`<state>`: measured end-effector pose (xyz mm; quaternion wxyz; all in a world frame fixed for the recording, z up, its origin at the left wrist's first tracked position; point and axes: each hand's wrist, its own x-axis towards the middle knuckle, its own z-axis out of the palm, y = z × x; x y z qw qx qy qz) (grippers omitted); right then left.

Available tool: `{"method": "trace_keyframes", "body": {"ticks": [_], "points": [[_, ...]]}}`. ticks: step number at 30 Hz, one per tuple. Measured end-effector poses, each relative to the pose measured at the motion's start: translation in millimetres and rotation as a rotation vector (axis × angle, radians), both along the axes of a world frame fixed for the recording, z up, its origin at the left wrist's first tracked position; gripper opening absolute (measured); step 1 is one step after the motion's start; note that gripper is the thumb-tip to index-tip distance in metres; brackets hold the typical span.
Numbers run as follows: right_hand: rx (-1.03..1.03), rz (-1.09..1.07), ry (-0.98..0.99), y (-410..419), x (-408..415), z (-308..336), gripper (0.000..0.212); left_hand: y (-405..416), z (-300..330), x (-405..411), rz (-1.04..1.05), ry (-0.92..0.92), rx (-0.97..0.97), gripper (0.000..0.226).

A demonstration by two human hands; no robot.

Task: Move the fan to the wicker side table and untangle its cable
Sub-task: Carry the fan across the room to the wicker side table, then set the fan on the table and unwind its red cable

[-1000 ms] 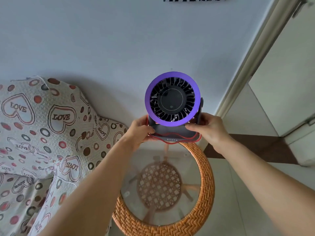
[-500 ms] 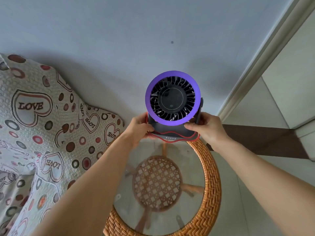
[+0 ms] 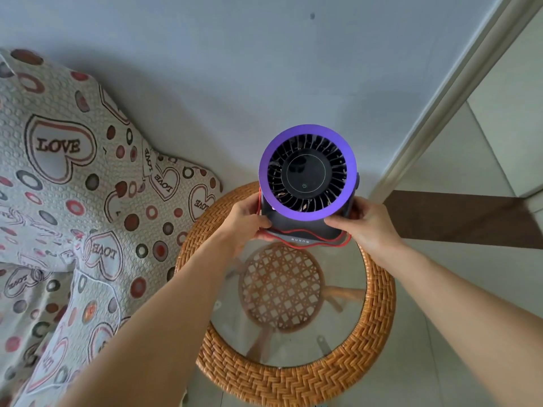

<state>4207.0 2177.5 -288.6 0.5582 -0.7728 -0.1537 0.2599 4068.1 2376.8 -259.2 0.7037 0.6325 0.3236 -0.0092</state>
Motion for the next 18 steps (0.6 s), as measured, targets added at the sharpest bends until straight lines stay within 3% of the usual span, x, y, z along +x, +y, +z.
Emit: {"method": "trace_keyframes", "body": {"ticks": [12,18], "points": [[-0.057,-0.012,0.007,-24.0,-72.8,-51.4,0.027,-16.4,-66.2,-61.8,-0.050,0.070,-0.005,0.068],[-0.086,-0.019,0.030,-29.1,-92.0,-65.8,0.028,-18.8,-89.2,-79.0,-0.087,0.140,0.096,0.067]]}}
